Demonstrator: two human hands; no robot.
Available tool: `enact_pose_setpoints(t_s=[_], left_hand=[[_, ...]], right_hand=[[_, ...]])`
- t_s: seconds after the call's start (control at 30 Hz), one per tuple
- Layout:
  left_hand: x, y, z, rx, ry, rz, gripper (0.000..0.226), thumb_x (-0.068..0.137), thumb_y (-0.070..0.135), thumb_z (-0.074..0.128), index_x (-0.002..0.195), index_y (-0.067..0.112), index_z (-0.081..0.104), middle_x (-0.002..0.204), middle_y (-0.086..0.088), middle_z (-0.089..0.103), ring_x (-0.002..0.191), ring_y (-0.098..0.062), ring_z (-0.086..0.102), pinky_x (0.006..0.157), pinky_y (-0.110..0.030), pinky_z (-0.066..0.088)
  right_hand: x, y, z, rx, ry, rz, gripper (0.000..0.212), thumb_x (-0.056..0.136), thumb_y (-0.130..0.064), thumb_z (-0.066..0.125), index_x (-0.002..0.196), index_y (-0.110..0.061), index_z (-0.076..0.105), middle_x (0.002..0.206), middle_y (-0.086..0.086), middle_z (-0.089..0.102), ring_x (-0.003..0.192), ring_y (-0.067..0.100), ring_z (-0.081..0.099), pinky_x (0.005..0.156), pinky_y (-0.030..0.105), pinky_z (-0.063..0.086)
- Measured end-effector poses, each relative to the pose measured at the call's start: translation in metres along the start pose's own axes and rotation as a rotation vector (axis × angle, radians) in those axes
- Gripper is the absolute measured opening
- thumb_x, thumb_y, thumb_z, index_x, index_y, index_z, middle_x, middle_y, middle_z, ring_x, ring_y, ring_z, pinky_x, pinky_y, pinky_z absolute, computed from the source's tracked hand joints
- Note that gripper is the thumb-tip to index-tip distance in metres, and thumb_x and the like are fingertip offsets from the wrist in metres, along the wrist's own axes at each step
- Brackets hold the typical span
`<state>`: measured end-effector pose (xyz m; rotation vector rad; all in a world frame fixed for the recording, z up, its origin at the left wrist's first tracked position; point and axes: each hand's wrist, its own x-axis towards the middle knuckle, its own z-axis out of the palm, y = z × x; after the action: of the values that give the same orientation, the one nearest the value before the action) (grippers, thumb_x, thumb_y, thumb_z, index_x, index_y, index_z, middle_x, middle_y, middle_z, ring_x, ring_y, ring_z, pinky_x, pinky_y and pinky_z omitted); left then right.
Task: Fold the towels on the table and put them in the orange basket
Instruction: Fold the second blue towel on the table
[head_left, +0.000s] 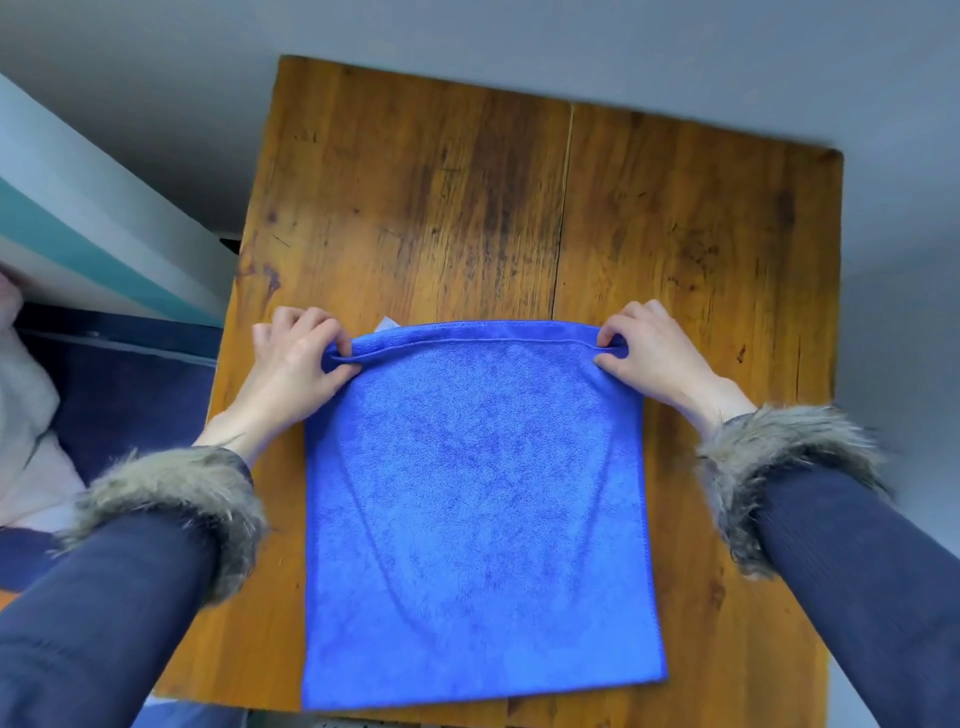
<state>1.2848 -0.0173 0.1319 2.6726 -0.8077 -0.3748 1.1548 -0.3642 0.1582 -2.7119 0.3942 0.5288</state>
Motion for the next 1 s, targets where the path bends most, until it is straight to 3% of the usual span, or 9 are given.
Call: enact_pose_setpoints(t_s=[0.17, 0.3, 0.5, 0.57, 0.73, 0.87, 1.0], left_hand=[[0.007, 0.005, -0.005, -0.083, -0.146, 0.036, 0.024, 0.077, 0.015, 0.073, 0.077, 0.018, 0.049, 0.088, -0.001, 0.044, 0.083, -0.019, 0.041, 0.079, -0.032, 0.024], [0.003, 0.009, -0.006, -0.108, -0.191, 0.016, 0.023, 0.079, 0.017, 0.07, 0.077, 0.018, 0.047, 0.091, -0.002, 0.047, 0.086, -0.022, 0.045, 0.078, -0.033, 0.025], [-0.004, 0.013, -0.022, -0.146, -0.261, -0.019, 0.028, 0.077, 0.038, 0.065, 0.067, 0.033, 0.039, 0.078, -0.001, 0.049, 0.087, -0.022, 0.043, 0.079, -0.031, 0.024], [-0.007, 0.016, -0.033, -0.201, -0.257, 0.003, 0.025, 0.075, 0.042, 0.062, 0.065, 0.031, 0.041, 0.075, 0.002, 0.051, 0.082, -0.018, 0.044, 0.077, -0.03, 0.026], [-0.015, 0.026, -0.067, -0.468, -0.24, -0.146, 0.022, 0.081, 0.023, 0.071, 0.068, 0.022, 0.053, 0.079, -0.001, 0.058, 0.069, -0.013, 0.048, 0.06, -0.024, 0.037], [-0.028, 0.039, -0.098, -0.736, -0.191, -0.23, 0.014, 0.082, 0.016, 0.07, 0.076, 0.007, 0.062, 0.078, -0.005, 0.063, 0.071, -0.011, 0.053, 0.065, -0.022, 0.039], [-0.042, 0.055, -0.129, -0.848, -0.121, -0.206, 0.015, 0.081, 0.013, 0.071, 0.076, 0.002, 0.061, 0.081, -0.006, 0.061, 0.074, -0.011, 0.056, 0.071, -0.021, 0.042]], right_hand=[[-0.01, 0.002, 0.006, 0.064, -0.062, 0.024, 0.011, 0.085, -0.024, 0.064, 0.087, -0.016, 0.057, 0.093, -0.002, 0.048, 0.095, 0.017, 0.04, 0.079, 0.029, 0.036], [-0.015, 0.005, 0.003, 0.159, 0.025, 0.064, 0.013, 0.083, -0.021, 0.066, 0.076, -0.018, 0.056, 0.087, -0.002, 0.05, 0.088, 0.017, 0.043, 0.074, 0.026, 0.031], [-0.038, 0.002, -0.006, 0.146, 0.055, 0.032, 0.017, 0.086, -0.021, 0.063, 0.072, -0.018, 0.052, 0.075, -0.009, 0.046, 0.079, 0.015, 0.044, 0.068, 0.025, 0.029], [-0.047, -0.001, -0.009, 0.2, 0.096, 0.05, 0.017, 0.085, -0.018, 0.063, 0.071, -0.016, 0.053, 0.076, -0.005, 0.051, 0.077, 0.016, 0.047, 0.068, 0.025, 0.031], [-0.07, -0.009, -0.026, 0.31, 0.215, 0.126, 0.017, 0.082, -0.013, 0.064, 0.068, -0.012, 0.056, 0.074, 0.0, 0.057, 0.071, 0.017, 0.051, 0.063, 0.025, 0.037], [-0.101, -0.016, -0.047, 0.347, 0.348, 0.174, 0.018, 0.08, -0.012, 0.067, 0.064, -0.008, 0.059, 0.069, 0.001, 0.058, 0.064, 0.009, 0.049, 0.057, 0.015, 0.035], [-0.138, -0.027, -0.069, 0.402, 0.484, 0.205, 0.026, 0.08, -0.015, 0.07, 0.061, -0.004, 0.057, 0.064, 0.005, 0.057, 0.062, 0.015, 0.051, 0.057, 0.024, 0.039]])
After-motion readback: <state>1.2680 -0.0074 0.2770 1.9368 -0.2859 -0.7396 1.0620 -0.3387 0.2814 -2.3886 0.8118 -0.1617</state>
